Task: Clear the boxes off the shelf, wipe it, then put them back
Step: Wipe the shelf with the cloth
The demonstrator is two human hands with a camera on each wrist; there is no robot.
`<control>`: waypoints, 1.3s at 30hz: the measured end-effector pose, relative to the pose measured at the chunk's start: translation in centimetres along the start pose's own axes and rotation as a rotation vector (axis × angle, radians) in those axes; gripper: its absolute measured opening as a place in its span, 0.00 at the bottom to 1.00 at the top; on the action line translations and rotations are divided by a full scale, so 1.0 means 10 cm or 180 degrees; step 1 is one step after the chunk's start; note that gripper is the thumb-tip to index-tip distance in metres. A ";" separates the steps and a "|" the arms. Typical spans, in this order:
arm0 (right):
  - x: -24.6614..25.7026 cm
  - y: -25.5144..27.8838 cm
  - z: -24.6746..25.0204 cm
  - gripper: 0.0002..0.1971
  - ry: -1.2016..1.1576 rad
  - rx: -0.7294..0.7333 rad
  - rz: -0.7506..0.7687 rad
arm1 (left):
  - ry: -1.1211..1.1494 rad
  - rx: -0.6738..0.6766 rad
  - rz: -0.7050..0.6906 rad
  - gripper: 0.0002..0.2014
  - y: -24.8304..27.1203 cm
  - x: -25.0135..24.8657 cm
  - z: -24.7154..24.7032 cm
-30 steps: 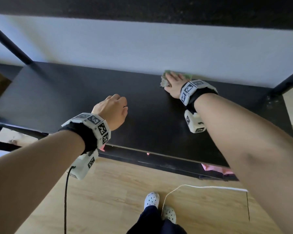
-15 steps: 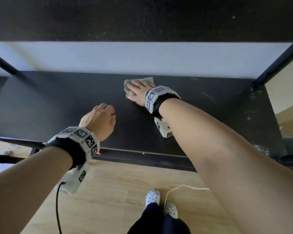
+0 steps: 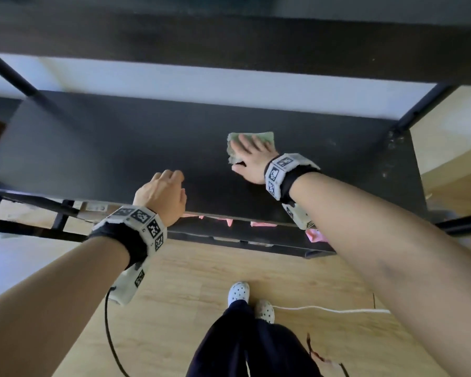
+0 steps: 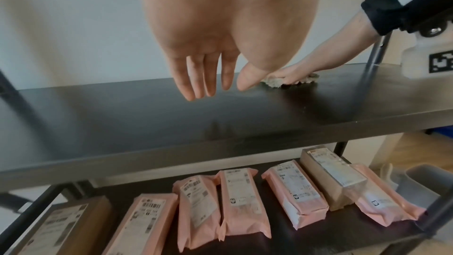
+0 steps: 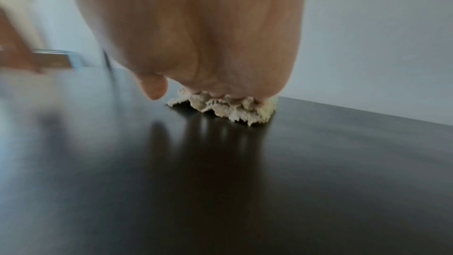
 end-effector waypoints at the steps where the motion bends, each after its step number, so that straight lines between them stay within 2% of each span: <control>1: 0.32 0.11 -0.10 0.33 0.0170 -0.0002 0.0313 | 0.0045 -0.0002 0.0067 0.15 0.06 0.04 0.00; 4: 1.07 0.51 -0.43 0.31 0.0496 0.0108 0.1017 | 0.0193 -0.0078 0.0175 0.16 0.21 0.09 -0.04; 7: 1.09 0.57 -0.42 0.28 0.0484 0.0161 0.1098 | 0.0273 -0.0093 0.0145 0.15 0.29 0.09 -0.11; 9: 0.72 0.39 -0.28 0.28 0.0390 0.0108 0.0832 | 0.0307 -0.0104 0.0107 0.14 0.29 0.09 -0.13; 13: -0.52 0.27 -0.06 0.30 -0.0055 0.0151 -0.0362 | 0.0373 -0.0126 0.0021 0.14 0.29 0.12 -0.10; 15: -0.83 0.46 -0.09 0.29 -0.0140 0.0327 -0.0693 | 0.0355 -0.0112 0.0001 0.14 0.29 0.15 -0.10; 16: -0.83 0.53 -0.12 0.30 -0.0100 0.0321 -0.0713 | 0.0341 -0.0098 -0.0004 0.14 0.28 0.18 -0.10; 19: -0.33 0.62 -0.27 0.33 0.0090 0.0110 -0.0432 | 0.0335 -0.0032 -0.0038 0.14 0.24 0.21 -0.13; 23: 0.75 0.80 -0.54 0.31 0.0178 0.0118 0.0462 | 0.0305 0.0012 -0.0167 0.13 0.11 0.14 -0.15; 24: 0.89 0.85 -0.59 0.30 0.0126 0.0139 0.0597 | 0.0314 -0.0002 -0.0212 0.13 0.07 0.10 -0.14; 26: 0.86 0.88 -0.60 0.28 -0.0012 0.0131 0.0643 | 0.0348 -0.0036 -0.0319 0.13 0.00 0.00 -0.11; 28: 0.49 0.87 -0.51 0.27 -0.0186 -0.0033 0.0330 | 0.0347 -0.0068 -0.0458 0.13 -0.06 -0.11 -0.09; 32: -0.91 1.11 -0.44 0.29 -0.0940 -0.0440 -0.1152 | 0.0332 -0.0073 -0.0773 0.14 -0.15 -0.42 -0.11; 34: -1.40 1.37 -0.58 0.31 -0.1010 -0.0391 -0.1658 | 0.0365 -0.0030 -0.0913 0.14 -0.18 -0.61 -0.16; 37: -1.34 1.59 -0.79 0.33 -0.0986 -0.0194 -0.1721 | 0.0372 0.0044 -0.1096 0.15 -0.21 -0.91 -0.23; 39: -0.97 1.59 -0.81 0.33 -0.0881 -0.0312 -0.1391 | 0.0389 0.0073 -0.1159 0.15 -0.23 -1.10 -0.27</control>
Point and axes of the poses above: each hand's wrist, its own y-axis away from the middle knuckle, its own z-axis out of the back of the hand, x = y × z, the point moved 8 cm from there along -y, towards the middle knuckle, and after that the axes turned 11 degrees about -z, right-handed, at the moved point
